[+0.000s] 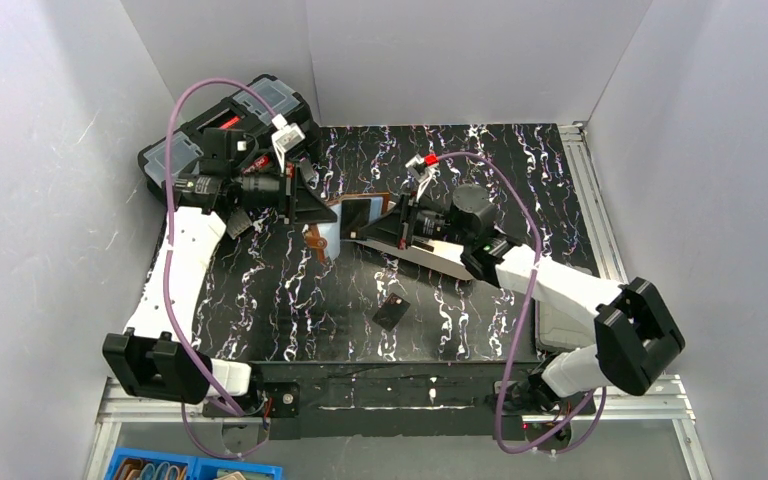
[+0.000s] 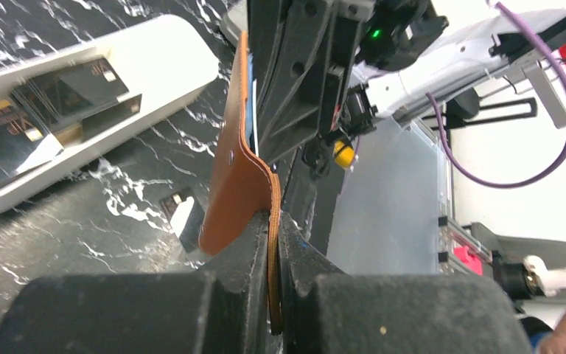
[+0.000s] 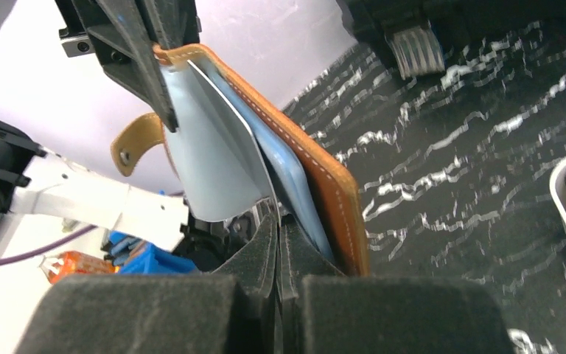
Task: Put the credit cards into the card holder
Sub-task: Insert the credit card into the card holder.
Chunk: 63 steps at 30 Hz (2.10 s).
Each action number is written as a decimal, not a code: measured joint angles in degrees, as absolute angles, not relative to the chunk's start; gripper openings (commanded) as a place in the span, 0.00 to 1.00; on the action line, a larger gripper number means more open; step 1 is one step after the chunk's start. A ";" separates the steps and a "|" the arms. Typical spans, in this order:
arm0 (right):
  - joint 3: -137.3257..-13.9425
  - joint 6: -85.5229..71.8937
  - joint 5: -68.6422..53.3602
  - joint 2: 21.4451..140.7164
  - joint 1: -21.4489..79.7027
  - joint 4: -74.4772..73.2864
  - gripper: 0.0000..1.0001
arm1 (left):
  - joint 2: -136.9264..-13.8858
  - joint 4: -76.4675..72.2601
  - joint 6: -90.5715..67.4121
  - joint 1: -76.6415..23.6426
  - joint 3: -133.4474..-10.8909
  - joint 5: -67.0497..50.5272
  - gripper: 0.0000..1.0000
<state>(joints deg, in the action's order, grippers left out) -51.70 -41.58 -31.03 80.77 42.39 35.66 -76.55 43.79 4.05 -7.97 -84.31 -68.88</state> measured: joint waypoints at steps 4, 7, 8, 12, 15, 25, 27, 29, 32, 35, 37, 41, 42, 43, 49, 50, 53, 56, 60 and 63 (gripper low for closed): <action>-50.43 -36.38 -29.91 76.69 42.72 26.89 0.01 | -77.25 45.10 10.11 -8.25 -77.45 -69.89 0.00; -48.03 -33.50 -28.23 72.88 43.29 22.63 0.01 | -81.14 49.08 16.40 -10.15 -72.77 -69.84 0.00; -46.87 -32.71 -27.79 71.83 43.51 21.82 0.01 | -82.24 49.89 17.69 -10.66 -71.77 -69.84 0.00; -43.55 -29.91 -25.96 70.76 44.10 16.97 0.01 | -85.01 52.31 22.41 -11.90 -68.58 -70.32 0.03; -42.41 -28.82 -25.65 71.59 44.40 14.92 0.01 | -86.15 54.06 27.14 -12.51 -66.59 -69.93 0.02; -40.91 -25.43 -26.57 76.55 44.66 10.33 0.01 | -101.06 56.97 42.06 -14.52 -65.41 -60.64 0.04; -40.93 -25.06 -27.53 79.33 44.66 9.61 0.01 | -101.06 56.14 43.24 -14.48 -65.41 -59.13 0.05; -40.93 -24.95 -28.62 82.37 44.66 8.95 0.01 | -101.84 54.98 44.27 -14.48 -65.41 -57.14 0.09; -40.93 -24.80 -29.91 85.34 44.66 8.56 0.01 | -102.80 53.06 44.21 -14.35 -64.82 -55.77 0.15; -41.15 -24.49 -30.59 86.67 44.66 7.90 0.01 | -103.18 50.63 43.00 -14.13 -63.40 -54.00 0.20; -41.50 -24.43 -30.57 86.83 44.66 7.46 0.01 | -103.74 49.41 41.87 -14.00 -63.18 -52.90 0.22; -43.16 -24.69 -30.22 86.83 45.01 7.42 0.01 | -104.90 47.09 38.59 -13.91 -63.13 -51.70 0.27; -43.97 -24.80 -29.95 86.89 45.34 7.40 0.01 | -105.25 46.72 37.87 -13.82 -63.13 -51.62 0.28; -44.93 -24.88 -29.87 87.13 45.82 7.42 0.01 | -105.58 46.48 37.28 -13.78 -63.13 -51.59 0.28; -50.35 -25.82 -30.20 93.10 48.16 9.69 0.01 | -105.71 43.88 35.97 -13.34 -60.86 -50.89 0.33; -50.74 -26.04 -30.37 94.56 48.29 10.09 0.01 | -105.56 43.62 35.97 -13.15 -60.29 -50.74 0.37; -50.92 -27.03 -31.24 98.70 48.36 10.63 0.01 | -104.75 43.16 36.40 -12.53 -58.92 -50.26 0.52; -50.92 -27.79 -32.03 101.84 48.51 10.55 0.01 | -103.77 42.74 36.69 -11.60 -58.43 -50.09 0.67; -50.92 -28.42 -33.26 103.28 49.04 10.50 0.01 | -101.80 41.71 37.41 -9.78 -58.26 -49.63 0.72; -51.16 -28.42 -33.32 103.31 49.25 10.33 0.01 | -101.01 40.77 38.24 -8.93 -58.24 -48.69 0.98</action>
